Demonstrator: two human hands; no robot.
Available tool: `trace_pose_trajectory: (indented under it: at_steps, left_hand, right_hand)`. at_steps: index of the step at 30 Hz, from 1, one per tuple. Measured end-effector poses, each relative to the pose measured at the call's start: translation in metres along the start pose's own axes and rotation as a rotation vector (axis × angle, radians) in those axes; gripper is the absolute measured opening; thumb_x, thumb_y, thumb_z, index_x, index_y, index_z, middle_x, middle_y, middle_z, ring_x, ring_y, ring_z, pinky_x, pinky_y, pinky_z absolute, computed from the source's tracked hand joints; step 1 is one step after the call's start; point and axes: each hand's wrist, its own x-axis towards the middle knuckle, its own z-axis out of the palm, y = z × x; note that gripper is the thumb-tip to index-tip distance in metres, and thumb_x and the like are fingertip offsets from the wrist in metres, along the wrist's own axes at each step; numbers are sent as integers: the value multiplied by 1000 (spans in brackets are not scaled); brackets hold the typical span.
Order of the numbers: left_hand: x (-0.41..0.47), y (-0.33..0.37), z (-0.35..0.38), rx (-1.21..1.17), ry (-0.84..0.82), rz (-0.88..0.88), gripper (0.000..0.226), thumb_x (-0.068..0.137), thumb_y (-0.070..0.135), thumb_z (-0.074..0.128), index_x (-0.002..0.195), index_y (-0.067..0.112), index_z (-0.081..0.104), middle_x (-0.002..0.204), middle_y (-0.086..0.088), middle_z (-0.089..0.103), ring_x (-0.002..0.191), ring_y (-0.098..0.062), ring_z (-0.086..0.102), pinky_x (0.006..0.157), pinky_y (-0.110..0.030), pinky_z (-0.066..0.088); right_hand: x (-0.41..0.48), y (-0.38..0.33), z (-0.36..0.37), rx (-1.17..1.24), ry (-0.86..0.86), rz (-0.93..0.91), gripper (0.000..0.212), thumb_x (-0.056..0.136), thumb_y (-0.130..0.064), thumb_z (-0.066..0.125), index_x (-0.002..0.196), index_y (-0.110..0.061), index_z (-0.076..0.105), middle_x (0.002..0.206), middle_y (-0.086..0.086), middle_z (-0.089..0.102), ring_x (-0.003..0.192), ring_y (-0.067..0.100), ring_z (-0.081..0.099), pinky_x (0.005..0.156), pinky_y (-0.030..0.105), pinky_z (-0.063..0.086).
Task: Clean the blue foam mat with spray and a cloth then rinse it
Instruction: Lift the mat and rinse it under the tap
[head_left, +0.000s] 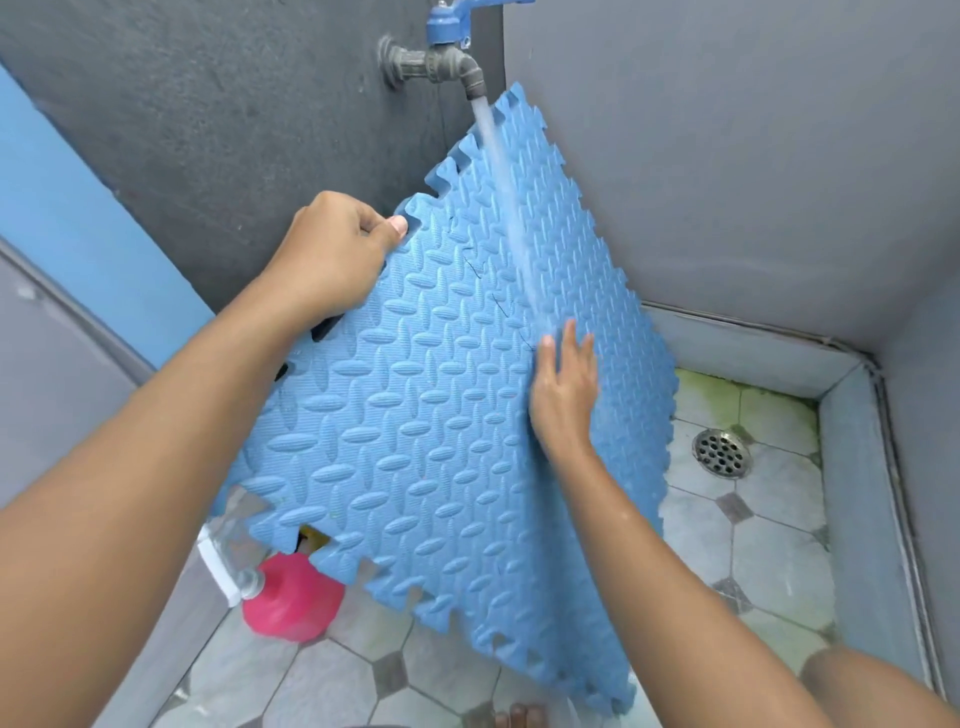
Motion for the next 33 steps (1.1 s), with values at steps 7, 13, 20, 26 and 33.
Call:
trace_pose_trajectory:
  at_steps: [7, 13, 20, 26, 33]
  left_hand:
    - [5, -1, 1, 40, 19, 18, 43, 105, 38, 55, 91, 2, 73, 72, -11, 59, 62, -22, 45, 58, -31, 38]
    - [6, -4, 3, 45, 3, 59, 32, 106, 38, 54, 87, 19, 71, 74, -13, 63, 64, -24, 51, 58, -28, 40]
    - [7, 1, 0, 20, -5, 40, 32, 106, 38, 54, 90, 17, 72, 77, -19, 67, 65, -25, 53, 57, -27, 40]
    - [3, 4, 2, -7, -11, 4, 33, 106, 38, 55, 98, 12, 75, 77, -11, 69, 61, -20, 55, 55, -27, 39]
    - [0, 4, -1, -36, -25, 3, 34, 105, 38, 56, 103, 11, 76, 83, -15, 74, 81, -34, 70, 59, -24, 44]
  right_hand:
    - [-96, -93, 35, -31, -172, -554, 62, 103, -48, 30, 159, -27, 13, 168, 3, -3, 153, 18, -12, 122, 51, -6]
    - [-101, 59, 3, -313, -303, -790, 61, 103, -53, 34, 157, -38, 11, 168, -2, 5, 154, 25, 0, 123, 50, 0]
    - [18, 100, -82, -315, -336, 223, 66, 103, -52, 36, 158, -19, 20, 163, 7, 24, 150, 26, 24, 120, 42, 20]
    - [84, -150, -106, 117, -248, -80, 58, 93, -64, 49, 86, -10, 69, 72, 8, 66, 64, 21, 66, 66, 39, 56]
    - [94, -313, -103, -183, -359, -178, 72, 83, -86, 27, 81, -19, 55, 73, -3, 50, 61, 19, 44, 62, 33, 34]
